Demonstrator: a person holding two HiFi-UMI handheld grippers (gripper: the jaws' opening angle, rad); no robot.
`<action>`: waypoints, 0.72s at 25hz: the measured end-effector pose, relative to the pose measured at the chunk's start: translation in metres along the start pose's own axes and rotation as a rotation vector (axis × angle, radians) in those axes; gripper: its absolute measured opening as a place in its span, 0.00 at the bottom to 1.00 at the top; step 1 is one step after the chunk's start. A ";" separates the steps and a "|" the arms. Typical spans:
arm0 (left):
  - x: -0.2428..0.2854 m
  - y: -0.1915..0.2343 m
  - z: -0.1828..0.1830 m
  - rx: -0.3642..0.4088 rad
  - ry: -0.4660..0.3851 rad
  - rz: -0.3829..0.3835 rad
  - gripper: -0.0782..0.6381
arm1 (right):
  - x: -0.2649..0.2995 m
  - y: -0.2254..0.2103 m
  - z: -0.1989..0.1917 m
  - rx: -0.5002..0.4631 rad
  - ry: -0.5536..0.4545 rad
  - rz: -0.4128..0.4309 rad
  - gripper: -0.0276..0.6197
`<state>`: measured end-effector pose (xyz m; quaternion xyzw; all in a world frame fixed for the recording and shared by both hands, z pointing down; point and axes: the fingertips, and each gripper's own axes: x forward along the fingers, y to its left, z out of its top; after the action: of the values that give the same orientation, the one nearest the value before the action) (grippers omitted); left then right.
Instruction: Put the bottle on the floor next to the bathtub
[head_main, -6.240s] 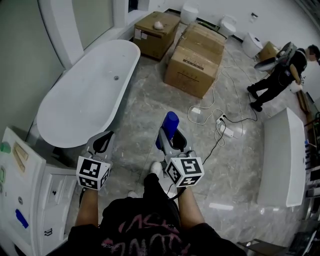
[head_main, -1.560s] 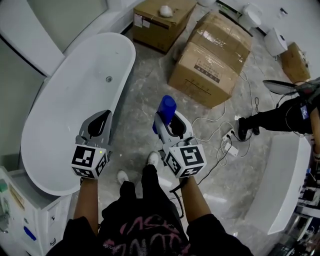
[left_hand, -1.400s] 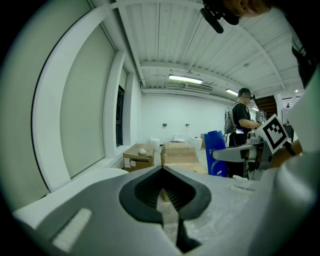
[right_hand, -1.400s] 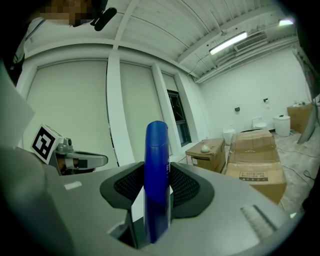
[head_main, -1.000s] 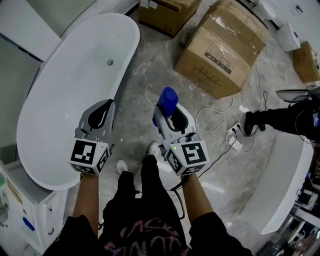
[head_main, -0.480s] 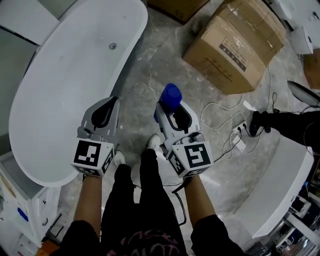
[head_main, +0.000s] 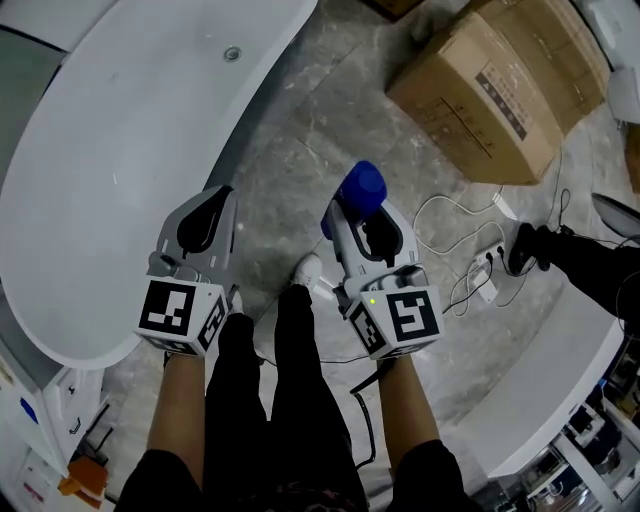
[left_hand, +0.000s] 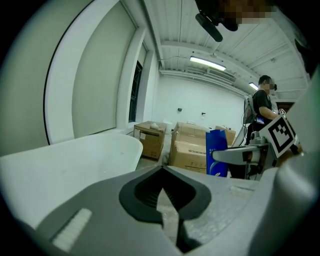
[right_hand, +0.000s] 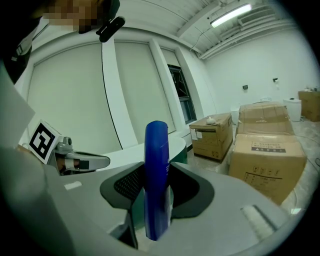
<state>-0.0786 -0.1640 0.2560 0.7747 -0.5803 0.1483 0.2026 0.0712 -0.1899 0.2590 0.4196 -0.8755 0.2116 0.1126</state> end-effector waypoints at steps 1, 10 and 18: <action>0.004 0.000 -0.008 0.000 0.008 0.001 0.11 | 0.003 -0.002 -0.006 0.002 0.006 0.001 0.32; 0.031 0.009 -0.065 -0.038 0.053 0.028 0.11 | 0.027 -0.021 -0.061 0.010 0.055 0.001 0.32; 0.054 0.019 -0.114 -0.062 0.081 0.061 0.11 | 0.046 -0.037 -0.106 0.015 0.072 0.020 0.32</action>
<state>-0.0809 -0.1589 0.3833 0.7433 -0.5995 0.1678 0.2449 0.0740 -0.1932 0.3799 0.4038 -0.8734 0.2342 0.1387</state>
